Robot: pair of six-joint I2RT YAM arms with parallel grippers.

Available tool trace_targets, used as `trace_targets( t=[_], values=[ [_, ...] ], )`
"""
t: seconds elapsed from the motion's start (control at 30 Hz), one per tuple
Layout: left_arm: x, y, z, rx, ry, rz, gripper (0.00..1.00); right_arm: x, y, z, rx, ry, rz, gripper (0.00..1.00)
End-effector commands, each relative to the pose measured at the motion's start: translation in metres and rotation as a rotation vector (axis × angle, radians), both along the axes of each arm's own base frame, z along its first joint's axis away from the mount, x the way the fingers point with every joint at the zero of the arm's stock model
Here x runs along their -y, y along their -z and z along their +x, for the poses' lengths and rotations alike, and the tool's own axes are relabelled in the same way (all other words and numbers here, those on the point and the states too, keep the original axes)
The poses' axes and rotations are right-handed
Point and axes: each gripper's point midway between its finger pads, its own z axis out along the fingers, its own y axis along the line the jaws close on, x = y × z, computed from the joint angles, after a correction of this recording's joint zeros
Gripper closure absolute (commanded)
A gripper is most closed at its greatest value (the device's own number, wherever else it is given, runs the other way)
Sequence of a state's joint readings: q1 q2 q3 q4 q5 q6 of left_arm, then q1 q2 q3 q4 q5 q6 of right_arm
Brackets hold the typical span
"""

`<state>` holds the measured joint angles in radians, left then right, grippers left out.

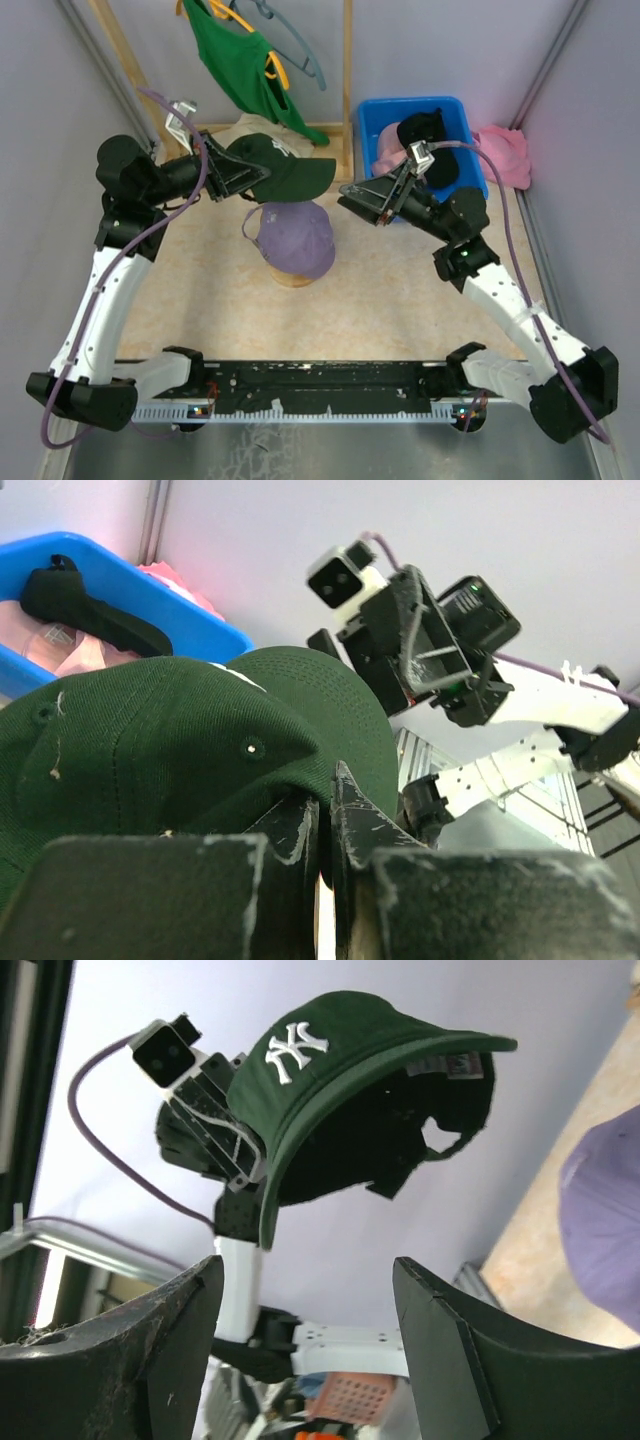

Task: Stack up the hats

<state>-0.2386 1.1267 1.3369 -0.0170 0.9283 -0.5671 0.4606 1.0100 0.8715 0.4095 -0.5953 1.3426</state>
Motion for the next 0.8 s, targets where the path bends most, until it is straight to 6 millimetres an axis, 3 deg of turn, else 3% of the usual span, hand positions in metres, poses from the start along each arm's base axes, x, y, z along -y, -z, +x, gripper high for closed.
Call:
trace_targets(
  t=[0.0,0.23,0.43,0.77],
  values=[
    [-0.003,-0.017,-0.028,0.143,0.063,0.030,0.97,-0.001,-0.041,-0.022,0.008,-0.176,0.188,0.32],
    [-0.004,-0.010,-0.037,0.168,0.077,0.064,0.98,-0.008,-0.037,-0.005,-0.030,-0.173,0.195,0.34],
    [-0.005,0.000,-0.039,0.157,0.085,0.091,0.99,-0.014,-0.035,0.010,-0.055,-0.173,0.201,0.42],
    [-0.005,0.018,-0.038,0.147,0.101,0.131,1.00,-0.035,-0.035,0.013,-0.078,-0.219,0.187,0.55]
  ],
)
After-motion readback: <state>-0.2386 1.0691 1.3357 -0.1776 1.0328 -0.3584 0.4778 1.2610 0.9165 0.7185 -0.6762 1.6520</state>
